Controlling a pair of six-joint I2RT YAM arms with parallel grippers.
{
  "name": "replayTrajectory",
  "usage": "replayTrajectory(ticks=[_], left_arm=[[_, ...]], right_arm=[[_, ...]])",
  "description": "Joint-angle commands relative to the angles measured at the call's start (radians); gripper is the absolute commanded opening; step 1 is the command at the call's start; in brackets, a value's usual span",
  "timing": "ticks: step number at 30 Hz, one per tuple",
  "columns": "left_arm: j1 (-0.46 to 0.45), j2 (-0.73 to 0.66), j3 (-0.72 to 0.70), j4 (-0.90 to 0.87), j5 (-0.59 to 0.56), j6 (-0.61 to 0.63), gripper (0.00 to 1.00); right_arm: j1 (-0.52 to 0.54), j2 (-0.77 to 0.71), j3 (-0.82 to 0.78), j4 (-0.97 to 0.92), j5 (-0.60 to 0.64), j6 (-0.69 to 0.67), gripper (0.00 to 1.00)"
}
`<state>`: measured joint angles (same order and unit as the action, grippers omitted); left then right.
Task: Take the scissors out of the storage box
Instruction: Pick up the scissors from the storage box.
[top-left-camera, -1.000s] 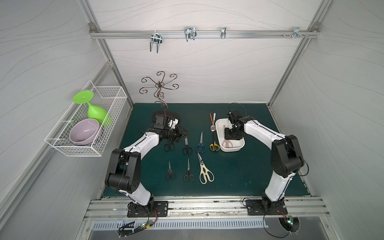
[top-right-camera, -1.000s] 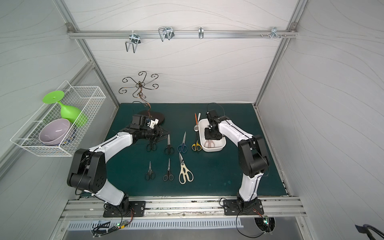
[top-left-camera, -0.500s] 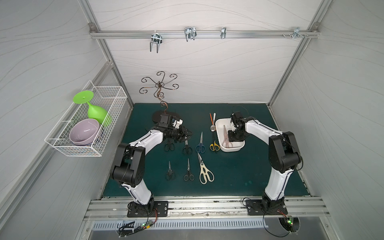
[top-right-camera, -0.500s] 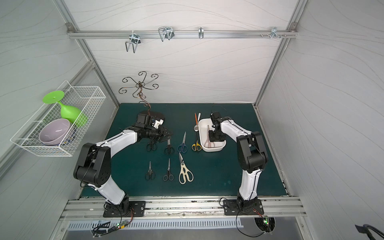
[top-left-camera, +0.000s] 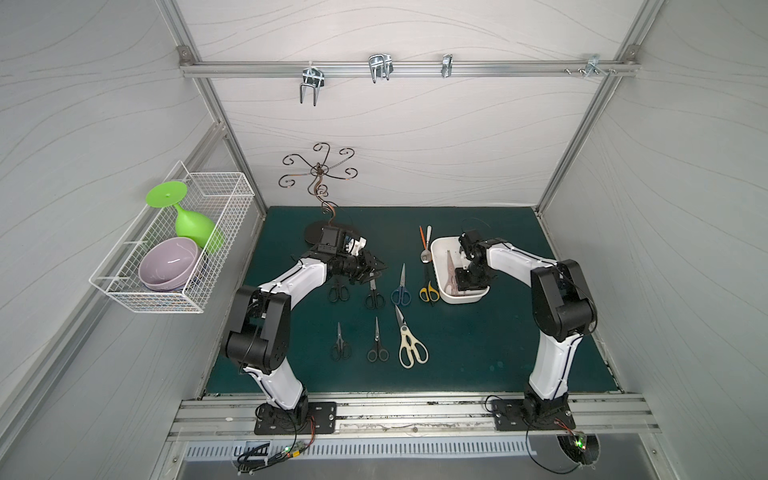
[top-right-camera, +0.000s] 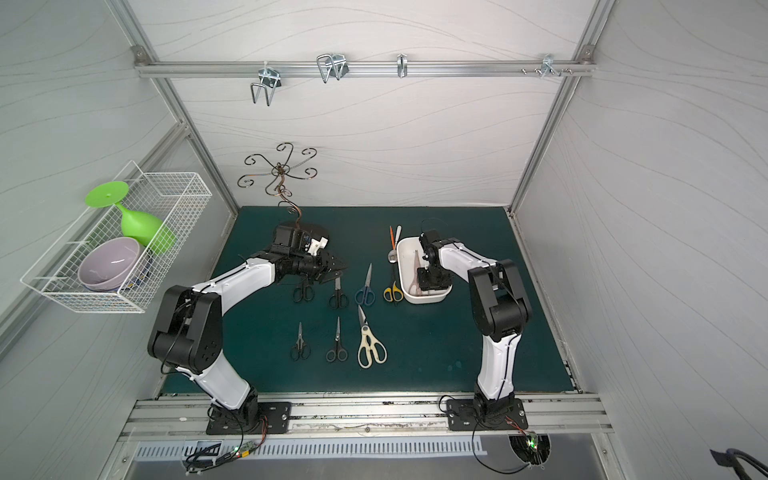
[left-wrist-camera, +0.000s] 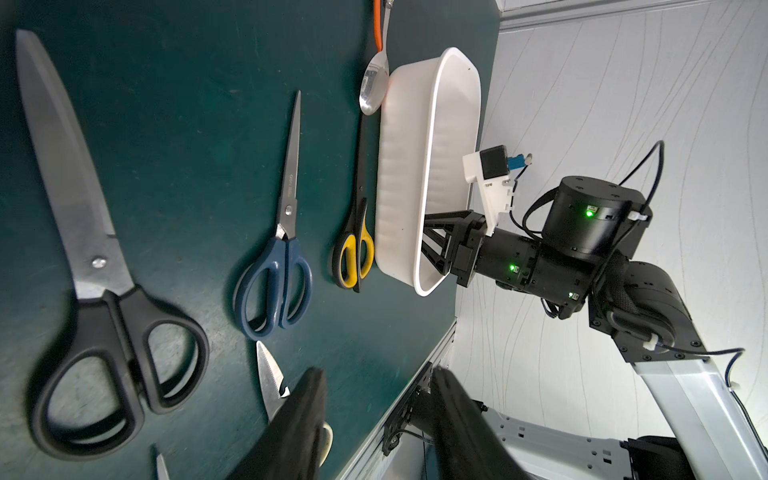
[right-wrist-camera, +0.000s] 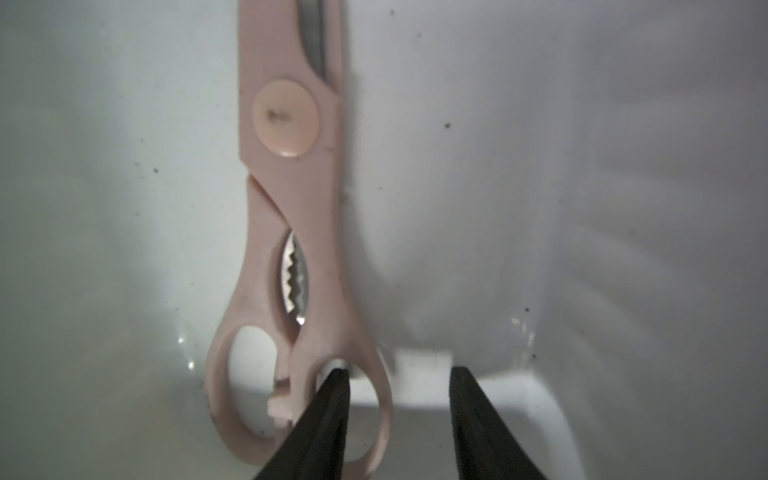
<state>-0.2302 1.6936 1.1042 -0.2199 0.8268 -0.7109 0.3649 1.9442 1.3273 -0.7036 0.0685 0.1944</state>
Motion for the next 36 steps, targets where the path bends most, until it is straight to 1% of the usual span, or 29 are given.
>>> replayTrajectory(ticks=[1,3,8,10,12,17,28,36], left_arm=[[-0.006,0.013,0.051,0.005,-0.001,0.001,0.45],[-0.006,0.012,0.051,0.005,-0.001,-0.001,0.45],[-0.008,0.009,0.047,0.001,-0.004,0.004,0.45],[-0.008,0.007,0.044,-0.001,-0.003,0.004,0.45],[-0.008,0.008,0.045,0.001,-0.003,0.002,0.45],[-0.013,0.013,0.051,0.005,-0.003,-0.001,0.45],[-0.041,0.031,0.072,0.004,0.003,-0.002,0.45],[-0.071,0.059,0.097,0.004,0.017,0.002,0.46]], right_arm=[[-0.004,0.033,0.002,0.029,0.032,0.016,0.41],[-0.004,0.042,0.005,0.049,0.042,0.019,0.37],[-0.005,0.065,0.035,0.064,0.052,0.003,0.17],[-0.006,0.065,0.051,0.053,0.055,-0.01,0.12],[-0.005,0.056,0.058,0.047,0.056,-0.024,0.09],[-0.006,0.015,0.082,0.025,0.054,-0.072,0.03],[-0.021,-0.048,0.148,-0.021,0.084,-0.108,0.0],[-0.034,-0.105,0.173,-0.034,0.108,-0.123,0.0]])
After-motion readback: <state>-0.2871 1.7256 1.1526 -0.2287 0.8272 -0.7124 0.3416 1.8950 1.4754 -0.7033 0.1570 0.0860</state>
